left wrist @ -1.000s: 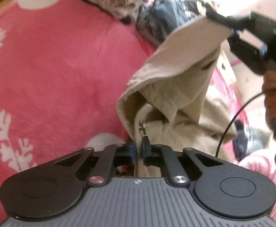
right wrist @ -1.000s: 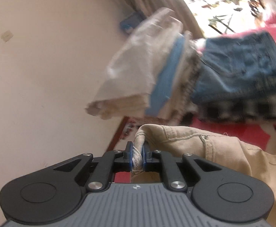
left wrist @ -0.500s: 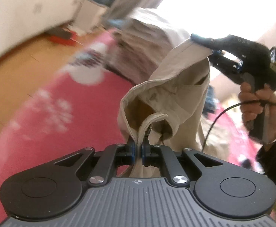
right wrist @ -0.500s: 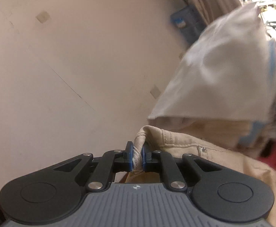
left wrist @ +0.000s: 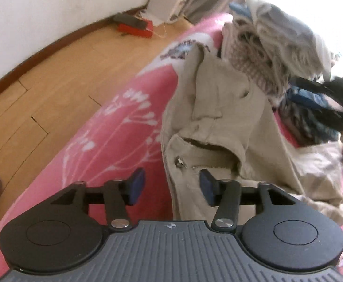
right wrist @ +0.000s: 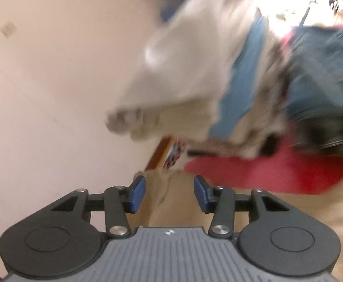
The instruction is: Fold clothes
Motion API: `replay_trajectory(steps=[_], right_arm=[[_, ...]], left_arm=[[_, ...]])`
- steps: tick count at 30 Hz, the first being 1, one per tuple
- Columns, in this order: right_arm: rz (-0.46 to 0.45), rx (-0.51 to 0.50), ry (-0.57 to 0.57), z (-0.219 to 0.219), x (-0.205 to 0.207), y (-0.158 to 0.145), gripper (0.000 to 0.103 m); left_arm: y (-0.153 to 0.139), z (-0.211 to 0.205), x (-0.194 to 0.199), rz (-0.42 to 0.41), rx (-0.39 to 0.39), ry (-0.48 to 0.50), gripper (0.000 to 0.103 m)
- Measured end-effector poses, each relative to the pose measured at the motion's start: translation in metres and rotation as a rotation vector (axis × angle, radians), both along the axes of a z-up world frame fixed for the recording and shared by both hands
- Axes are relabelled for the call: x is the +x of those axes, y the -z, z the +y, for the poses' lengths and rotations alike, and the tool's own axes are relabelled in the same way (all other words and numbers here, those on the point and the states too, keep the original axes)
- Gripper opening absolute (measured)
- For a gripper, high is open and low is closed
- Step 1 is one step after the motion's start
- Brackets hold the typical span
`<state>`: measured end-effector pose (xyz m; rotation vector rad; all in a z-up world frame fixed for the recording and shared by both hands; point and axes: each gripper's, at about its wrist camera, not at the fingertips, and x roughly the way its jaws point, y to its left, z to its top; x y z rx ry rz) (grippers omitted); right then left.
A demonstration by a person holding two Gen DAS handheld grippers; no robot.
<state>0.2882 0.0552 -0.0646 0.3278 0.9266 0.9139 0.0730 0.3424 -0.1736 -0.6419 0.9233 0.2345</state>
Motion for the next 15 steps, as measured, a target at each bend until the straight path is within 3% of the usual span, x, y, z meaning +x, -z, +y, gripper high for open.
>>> replay_trajectory(steps=[6, 12, 15], right_arm=[[0.055, -0.092, 0.246, -0.132, -0.070, -0.013, 0.054], [0.119, -0.188, 0.498, -0.263, -0.141, -0.023, 0.056], [0.163, -0.274, 0.549, -0.306, -0.158, -0.012, 0.057]], left_arm=[[-0.016, -0.025, -0.023, 0.022, -0.009, 0.053, 0.064], [-0.031, -0.050, -0.047, 0.044, -0.019, 0.107, 0.065], [-0.027, -0.072, -0.044, 0.091, 0.071, 0.168, 0.065]])
